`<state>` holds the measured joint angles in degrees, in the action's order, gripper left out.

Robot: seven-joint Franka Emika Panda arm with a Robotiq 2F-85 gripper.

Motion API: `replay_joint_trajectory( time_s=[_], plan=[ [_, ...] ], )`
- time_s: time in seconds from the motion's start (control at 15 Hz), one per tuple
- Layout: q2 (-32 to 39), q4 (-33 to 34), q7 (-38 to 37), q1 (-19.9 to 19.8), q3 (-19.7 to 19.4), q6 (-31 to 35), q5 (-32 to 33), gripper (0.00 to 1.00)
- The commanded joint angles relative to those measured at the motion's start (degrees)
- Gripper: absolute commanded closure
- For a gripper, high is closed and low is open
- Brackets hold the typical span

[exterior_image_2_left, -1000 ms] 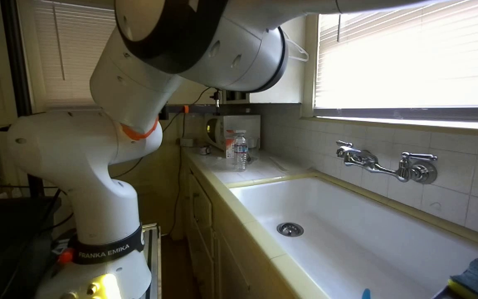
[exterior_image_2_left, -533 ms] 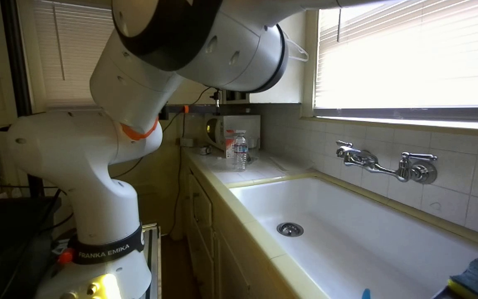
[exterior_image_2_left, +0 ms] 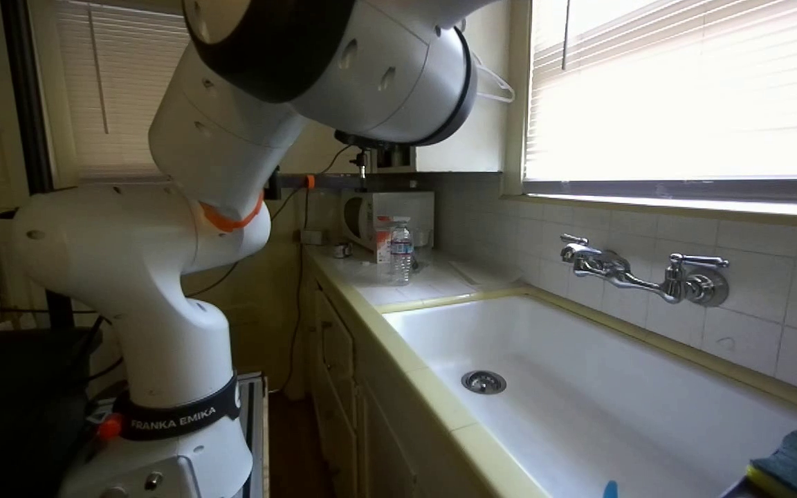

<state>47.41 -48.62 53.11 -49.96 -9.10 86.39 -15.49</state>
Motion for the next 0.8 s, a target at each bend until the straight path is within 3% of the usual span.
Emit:
replay_joint_trajectory(
  time_s=[0.0,0.47,0.73],
  plan=[
    [-3.3,-2.4,-1.2,0.9,-0.8,2.6,0.7,0.99],
    [-9.6,-8.5,-1.4,3.1,-1.7,7.8,1.8,0.99],
    [-14.6,-16.6,-1.8,5.3,-2.6,12.4,3.6,0.99]
  ],
)
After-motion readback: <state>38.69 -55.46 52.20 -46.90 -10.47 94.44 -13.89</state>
